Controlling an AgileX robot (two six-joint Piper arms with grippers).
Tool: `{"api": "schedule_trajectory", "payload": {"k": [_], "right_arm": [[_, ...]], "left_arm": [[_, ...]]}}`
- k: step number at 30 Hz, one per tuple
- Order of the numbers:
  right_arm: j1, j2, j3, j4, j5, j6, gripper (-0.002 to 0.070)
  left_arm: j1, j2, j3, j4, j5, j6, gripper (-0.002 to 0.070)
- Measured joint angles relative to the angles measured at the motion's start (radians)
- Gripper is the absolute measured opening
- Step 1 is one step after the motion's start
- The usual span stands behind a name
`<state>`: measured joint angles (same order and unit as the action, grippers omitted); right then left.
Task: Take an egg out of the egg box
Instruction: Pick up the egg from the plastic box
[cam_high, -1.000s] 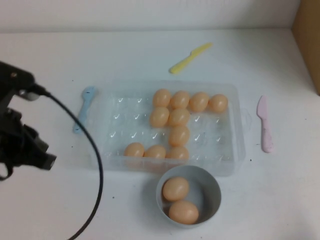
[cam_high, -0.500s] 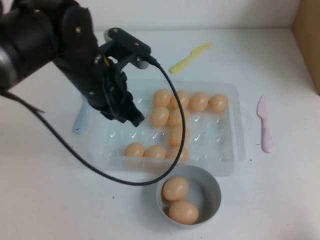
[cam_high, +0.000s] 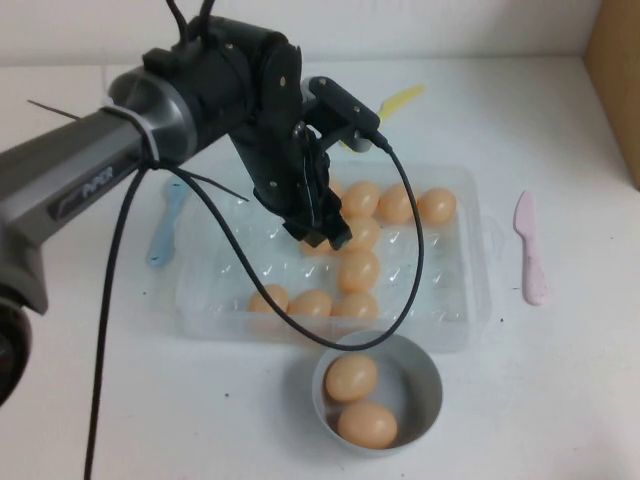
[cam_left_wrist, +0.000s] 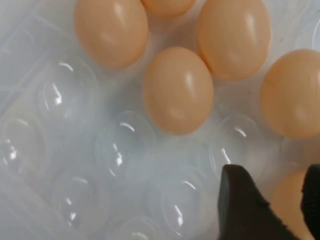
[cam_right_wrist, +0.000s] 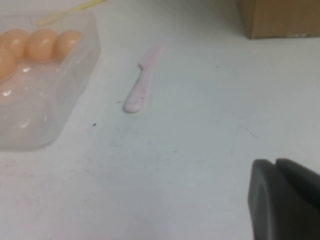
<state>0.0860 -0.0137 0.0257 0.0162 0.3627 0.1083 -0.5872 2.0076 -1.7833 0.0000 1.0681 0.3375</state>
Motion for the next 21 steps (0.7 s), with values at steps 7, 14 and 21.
{"api": "schedule_trajectory", "payload": {"k": [7,14,21], "right_arm": [[0.0,0.0,0.0,0.0,0.0,0.0,-0.0017],[0.0,0.0,0.0,0.0,0.0,0.0,-0.0017],[0.0,0.0,0.0,0.0,0.0,0.0,-0.0017]], "left_arm": [[0.0,0.07,0.0,0.018,-0.072,0.063,0.0371],[-0.002,0.088,-0.004,0.021,-0.189,0.067,0.0382],[-0.002,0.126,-0.004,0.022,-0.201,0.067,0.0382]]}}
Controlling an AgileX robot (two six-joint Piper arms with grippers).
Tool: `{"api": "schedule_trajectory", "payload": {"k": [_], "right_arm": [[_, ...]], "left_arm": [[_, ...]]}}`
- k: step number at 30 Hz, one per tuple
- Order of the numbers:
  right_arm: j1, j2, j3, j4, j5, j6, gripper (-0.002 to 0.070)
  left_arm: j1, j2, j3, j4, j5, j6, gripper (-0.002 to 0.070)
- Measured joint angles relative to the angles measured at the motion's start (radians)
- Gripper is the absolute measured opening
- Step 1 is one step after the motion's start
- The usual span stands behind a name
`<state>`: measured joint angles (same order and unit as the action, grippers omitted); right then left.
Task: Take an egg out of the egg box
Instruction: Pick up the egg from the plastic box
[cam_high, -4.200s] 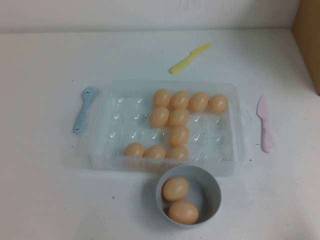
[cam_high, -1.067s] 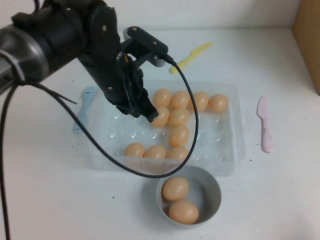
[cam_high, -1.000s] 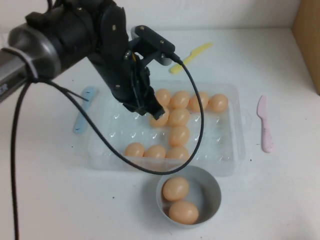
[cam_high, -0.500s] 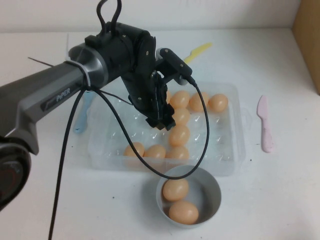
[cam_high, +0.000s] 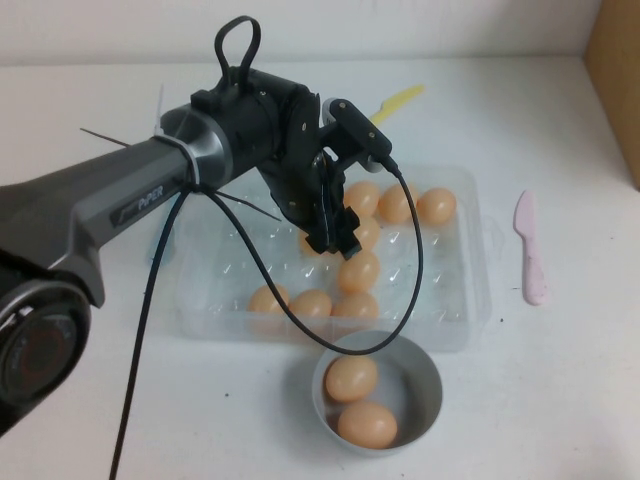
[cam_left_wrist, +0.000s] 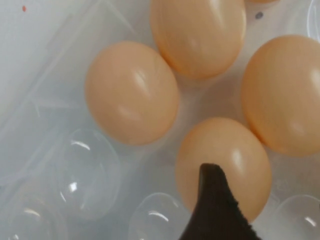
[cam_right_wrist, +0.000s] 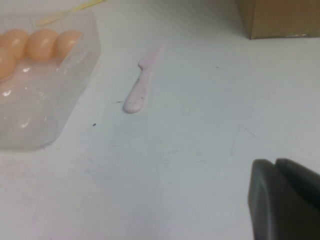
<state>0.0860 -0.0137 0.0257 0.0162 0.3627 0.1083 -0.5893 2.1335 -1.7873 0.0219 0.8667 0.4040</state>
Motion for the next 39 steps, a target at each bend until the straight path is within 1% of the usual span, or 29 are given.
{"api": "schedule_trajectory", "payload": {"k": [11,25,30,32,35,39], "right_arm": [[0.0,0.0,0.0,0.0,0.0,0.0,-0.0017],[0.0,0.0,0.0,0.0,0.0,0.0,-0.0017],[0.0,0.0,0.0,0.0,0.0,0.0,-0.0017],[0.0,0.0,0.0,0.0,0.0,0.0,-0.0017],[0.0,0.0,0.0,0.0,0.0,0.0,-0.0017],[0.0,0.0,0.0,0.0,0.0,0.0,-0.0017]], "left_arm": [[0.006,0.028,-0.004,0.02,-0.031,0.0,0.0382],[0.023,0.046,-0.006,0.012,-0.033,0.0,0.0382],[0.023,0.046,-0.006,0.014,-0.033,-0.003,0.0349],[0.023,0.046,-0.006,0.019,-0.032,-0.004,0.0349],[0.023,0.035,-0.006,0.063,-0.017,-0.017,0.0349],[0.023,-0.019,-0.004,0.142,0.01,-0.073,0.0349]]}}
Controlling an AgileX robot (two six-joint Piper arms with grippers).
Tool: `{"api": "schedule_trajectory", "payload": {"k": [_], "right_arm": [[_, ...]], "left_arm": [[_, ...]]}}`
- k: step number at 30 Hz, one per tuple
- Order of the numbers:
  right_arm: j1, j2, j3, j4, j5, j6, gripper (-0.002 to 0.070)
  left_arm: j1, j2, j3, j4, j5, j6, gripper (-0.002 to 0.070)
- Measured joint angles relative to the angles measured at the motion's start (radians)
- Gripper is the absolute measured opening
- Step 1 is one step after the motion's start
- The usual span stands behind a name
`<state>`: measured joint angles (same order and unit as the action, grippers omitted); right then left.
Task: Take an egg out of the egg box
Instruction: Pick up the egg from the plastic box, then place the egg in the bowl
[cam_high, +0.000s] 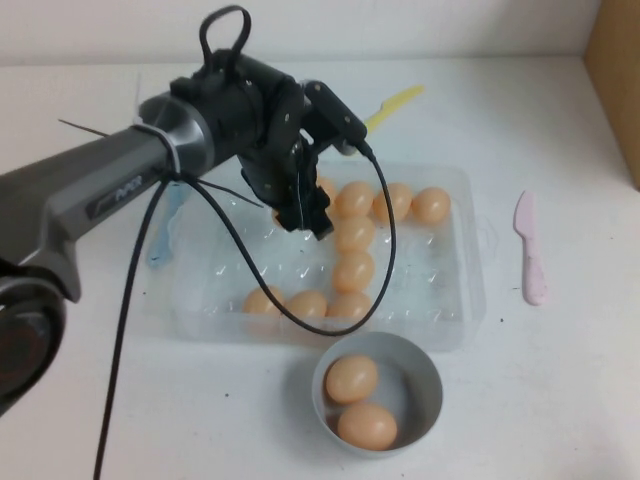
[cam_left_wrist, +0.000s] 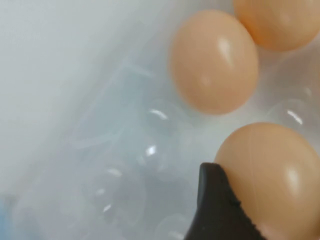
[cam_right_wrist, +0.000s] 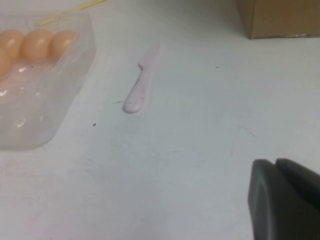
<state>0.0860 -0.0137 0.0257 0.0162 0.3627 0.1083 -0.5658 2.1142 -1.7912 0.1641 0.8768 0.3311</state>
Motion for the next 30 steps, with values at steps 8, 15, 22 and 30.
{"api": "schedule_trajectory", "payload": {"k": [8,15,22,30], "right_arm": [[0.0,0.0,0.0,0.0,0.0,0.0,-0.0017],[0.0,0.0,0.0,0.0,0.0,0.0,-0.0017],[0.0,0.0,0.0,0.0,0.0,0.0,-0.0017],[0.0,0.0,0.0,0.0,0.0,0.0,-0.0017]], "left_arm": [[-0.069,-0.21,0.016,0.017,0.09,-0.035,0.0349],[-0.179,-0.391,0.242,-0.092,0.137,-0.026,0.0349],[-0.271,-0.494,0.495,-0.216,0.035,-0.021,0.0349],[-0.306,-0.488,0.573,-0.393,-0.074,0.123,0.0347]]}}
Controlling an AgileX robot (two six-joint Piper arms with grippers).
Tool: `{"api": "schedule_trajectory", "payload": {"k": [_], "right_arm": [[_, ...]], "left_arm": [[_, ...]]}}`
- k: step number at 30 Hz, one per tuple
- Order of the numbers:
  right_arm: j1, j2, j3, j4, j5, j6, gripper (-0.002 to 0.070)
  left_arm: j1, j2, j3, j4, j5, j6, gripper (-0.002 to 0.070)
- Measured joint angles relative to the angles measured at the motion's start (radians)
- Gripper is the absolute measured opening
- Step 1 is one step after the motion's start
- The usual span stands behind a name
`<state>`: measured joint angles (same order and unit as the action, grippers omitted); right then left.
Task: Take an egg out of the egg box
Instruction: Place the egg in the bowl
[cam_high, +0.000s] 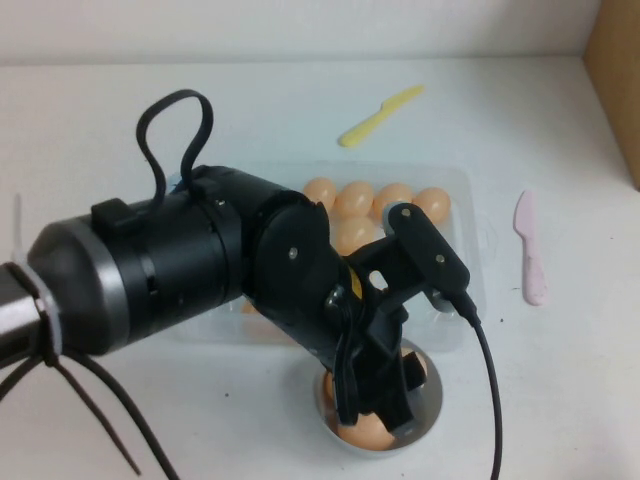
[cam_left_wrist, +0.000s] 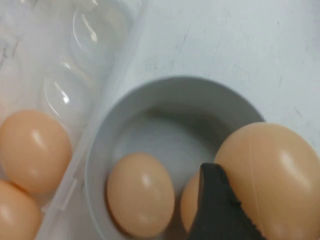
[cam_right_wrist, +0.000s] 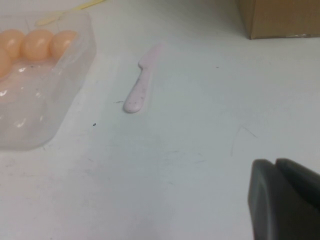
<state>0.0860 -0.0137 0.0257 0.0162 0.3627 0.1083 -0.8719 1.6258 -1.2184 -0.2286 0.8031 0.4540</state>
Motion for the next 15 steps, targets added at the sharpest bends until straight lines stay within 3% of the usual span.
{"api": "schedule_trajectory", "payload": {"k": [15], "right_arm": [[0.0,0.0,0.0,0.0,0.0,0.0,-0.0017]], "left_arm": [[0.0,0.133,0.002,-0.015,-0.126,0.124,0.0347]]}}
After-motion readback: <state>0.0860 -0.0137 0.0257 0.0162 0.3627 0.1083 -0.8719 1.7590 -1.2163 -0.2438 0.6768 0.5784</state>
